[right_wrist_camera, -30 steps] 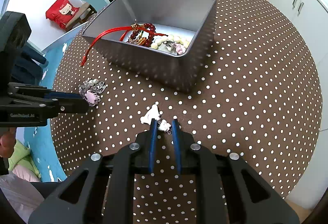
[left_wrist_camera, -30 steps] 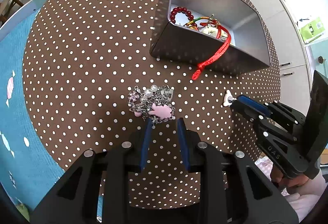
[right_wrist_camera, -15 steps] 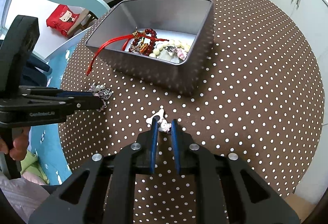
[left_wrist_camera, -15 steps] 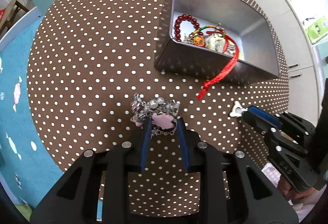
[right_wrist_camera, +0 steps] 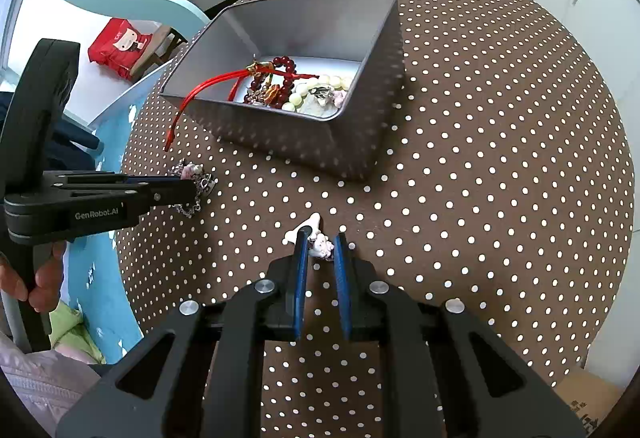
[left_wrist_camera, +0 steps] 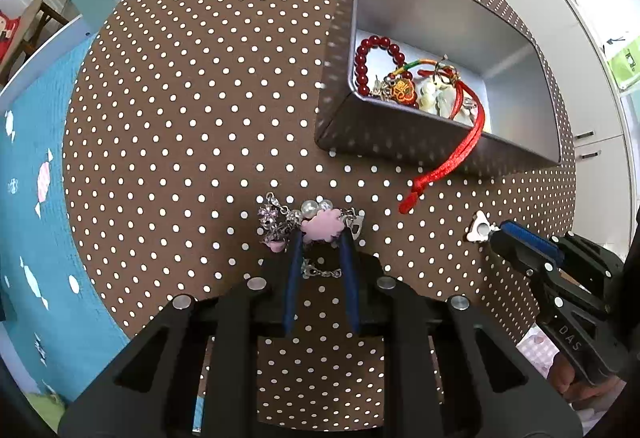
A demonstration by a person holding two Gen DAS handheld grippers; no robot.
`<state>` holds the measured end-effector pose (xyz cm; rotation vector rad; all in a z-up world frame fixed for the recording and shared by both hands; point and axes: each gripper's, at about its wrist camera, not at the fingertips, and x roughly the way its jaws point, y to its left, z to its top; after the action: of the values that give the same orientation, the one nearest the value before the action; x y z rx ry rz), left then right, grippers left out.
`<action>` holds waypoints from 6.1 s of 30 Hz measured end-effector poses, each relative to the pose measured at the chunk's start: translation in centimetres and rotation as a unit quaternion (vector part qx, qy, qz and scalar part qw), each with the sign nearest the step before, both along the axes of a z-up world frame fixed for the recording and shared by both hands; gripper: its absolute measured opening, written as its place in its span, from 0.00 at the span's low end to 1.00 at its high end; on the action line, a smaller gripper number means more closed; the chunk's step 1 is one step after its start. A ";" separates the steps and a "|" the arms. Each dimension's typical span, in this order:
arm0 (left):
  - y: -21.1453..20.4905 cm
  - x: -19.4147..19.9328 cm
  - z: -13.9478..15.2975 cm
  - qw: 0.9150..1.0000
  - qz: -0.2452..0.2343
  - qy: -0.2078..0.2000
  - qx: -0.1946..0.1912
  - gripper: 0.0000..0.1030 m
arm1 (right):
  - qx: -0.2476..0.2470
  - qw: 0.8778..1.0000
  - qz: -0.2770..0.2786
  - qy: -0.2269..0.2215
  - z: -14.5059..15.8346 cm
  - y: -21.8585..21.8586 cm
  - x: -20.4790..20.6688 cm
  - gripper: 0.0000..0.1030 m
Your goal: Organize jewelry
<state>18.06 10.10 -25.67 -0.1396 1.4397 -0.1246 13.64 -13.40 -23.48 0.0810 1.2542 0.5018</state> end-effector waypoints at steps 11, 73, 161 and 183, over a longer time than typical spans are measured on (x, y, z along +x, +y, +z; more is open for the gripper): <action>0.4 -0.4 0.7 1.000 -0.004 -0.006 -0.003 0.00 | 0.003 1.000 0.004 -0.002 0.2 0.2 0.0 0.12; 1.9 -0.6 16.0 0.981 0.001 -0.163 -0.102 0.07 | 0.049 0.990 0.072 -0.107 7.7 4.0 2.0 0.41; 0.9 4.1 11.7 0.988 -0.011 -0.091 -0.122 0.17 | 0.054 0.992 -0.097 -0.057 9.1 -2.7 4.3 0.37; 3.0 2.5 9.0 0.997 0.004 -0.061 -0.047 0.43 | -0.044 0.997 -0.038 -0.043 1.0 0.1 -1.2 0.46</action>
<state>20.51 13.08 -16.64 -0.2113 1.3120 -0.1899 12.40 -13.31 -22.47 0.0325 1.1831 0.3800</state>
